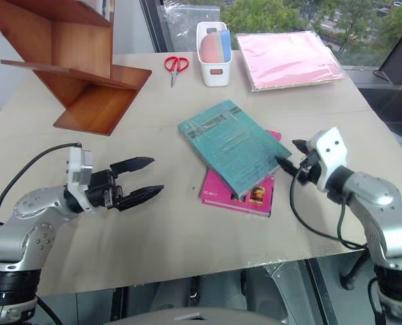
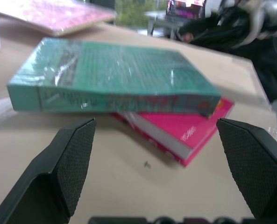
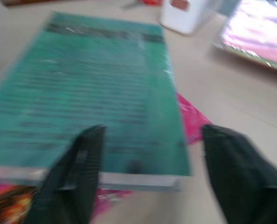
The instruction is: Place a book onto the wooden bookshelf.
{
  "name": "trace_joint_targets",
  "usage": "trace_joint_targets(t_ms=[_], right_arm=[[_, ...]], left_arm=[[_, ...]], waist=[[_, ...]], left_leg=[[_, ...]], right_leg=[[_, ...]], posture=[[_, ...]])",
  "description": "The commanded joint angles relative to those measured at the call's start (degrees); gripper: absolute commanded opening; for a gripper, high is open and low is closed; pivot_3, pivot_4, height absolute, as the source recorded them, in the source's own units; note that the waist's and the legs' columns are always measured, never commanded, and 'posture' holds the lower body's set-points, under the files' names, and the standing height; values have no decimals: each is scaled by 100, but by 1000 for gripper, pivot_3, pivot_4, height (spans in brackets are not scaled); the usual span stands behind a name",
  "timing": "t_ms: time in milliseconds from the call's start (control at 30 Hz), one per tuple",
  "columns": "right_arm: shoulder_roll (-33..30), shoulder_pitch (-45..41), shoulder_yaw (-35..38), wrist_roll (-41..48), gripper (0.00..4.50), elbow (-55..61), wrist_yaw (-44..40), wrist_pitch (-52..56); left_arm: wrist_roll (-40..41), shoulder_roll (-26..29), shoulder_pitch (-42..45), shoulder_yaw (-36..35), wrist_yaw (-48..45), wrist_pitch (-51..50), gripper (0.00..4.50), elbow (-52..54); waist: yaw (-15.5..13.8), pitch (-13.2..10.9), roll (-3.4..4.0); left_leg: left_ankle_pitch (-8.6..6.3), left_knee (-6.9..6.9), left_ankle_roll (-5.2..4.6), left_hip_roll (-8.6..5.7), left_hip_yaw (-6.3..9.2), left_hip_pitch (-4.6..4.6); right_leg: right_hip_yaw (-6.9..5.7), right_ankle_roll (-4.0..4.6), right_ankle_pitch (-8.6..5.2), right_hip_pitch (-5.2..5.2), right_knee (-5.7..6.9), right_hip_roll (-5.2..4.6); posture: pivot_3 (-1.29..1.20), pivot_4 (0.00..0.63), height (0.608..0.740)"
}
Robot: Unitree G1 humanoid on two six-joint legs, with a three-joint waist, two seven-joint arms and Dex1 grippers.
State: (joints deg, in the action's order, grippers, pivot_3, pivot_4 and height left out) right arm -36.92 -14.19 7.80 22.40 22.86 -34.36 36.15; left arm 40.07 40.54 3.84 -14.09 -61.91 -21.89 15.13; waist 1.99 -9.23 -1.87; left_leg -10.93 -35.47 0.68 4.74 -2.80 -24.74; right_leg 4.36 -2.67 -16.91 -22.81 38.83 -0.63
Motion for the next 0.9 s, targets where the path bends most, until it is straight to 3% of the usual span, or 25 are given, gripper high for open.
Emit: trace_joint_targets(t_ms=[33, 100, 133, 333, 533, 700, 900], right_arm=[[-134, -434, -133, -132, 1169, -278, -51, 9], [-193, -704, -322, -343, 271, -655, -68, -39], [-220, -810, -394, -459, 52, -819, -45, -75], [-444, -1671, -1023, -1368, 52, -2171, -245, -1004], [-123, -2461, -1651, -1904, 52, -3894, -808, -2295], [-33, -2362, -1788, -1862, 52, -3995, -1467, -2755], [-58, -2191, -1578, -1799, 52, -3745, -1583, -2728]], left_arm=[[117, 28, -238, -185, 66, 1, 4500, 437], [87, 52, -431, -236, 102, 9, 4500, 538], [84, 62, -494, -263, 142, -5, 4500, 582], [-149, 67, -387, -133, 401, 100, 4500, 664], [-235, 42, -415, -149, 484, 164, 4500, 670], [-301, -42, -602, -170, 555, 259, 4500, 794], [-350, -18, -716, -253, 496, 445, 4500, 683]], waist=[[4, 0, 0], [23, 0, 0], [31, 0, 0], [3, -2, 3], [38, -2, 4], [21, -7, 11], [12, -7, 11]], left_leg=[[0, 0, 0, 0, 0, 1], [0, 1, 0, 1, 0, 1], [0, 2, 0, 1, 0, 1], [0, 0, 0, -2, -1, 1], [0, -6, -1, -1, 0, 3], [0, -3, 0, -1, -1, -6], [0, -4, 0, -2, 1, -2]], right_leg=[[0, 0, 0, 0, 0, 1], [0, 0, 0, 0, -1, 1], [0, 1, 0, 0, -1, 1], [-3, 1, 0, 0, 2, -2], [-2, 1, 1, 2, 3, 1], [-3, 2, 0, -2, -1, -1], [-7, 2, 1, -2, 7, -4]], posture=[[0, 150, 740], [0, 150, 740], [0, 150, 740], [0, 150, 740], [0, 150, 740], [0, 150, 740], [0, 150, 740]])
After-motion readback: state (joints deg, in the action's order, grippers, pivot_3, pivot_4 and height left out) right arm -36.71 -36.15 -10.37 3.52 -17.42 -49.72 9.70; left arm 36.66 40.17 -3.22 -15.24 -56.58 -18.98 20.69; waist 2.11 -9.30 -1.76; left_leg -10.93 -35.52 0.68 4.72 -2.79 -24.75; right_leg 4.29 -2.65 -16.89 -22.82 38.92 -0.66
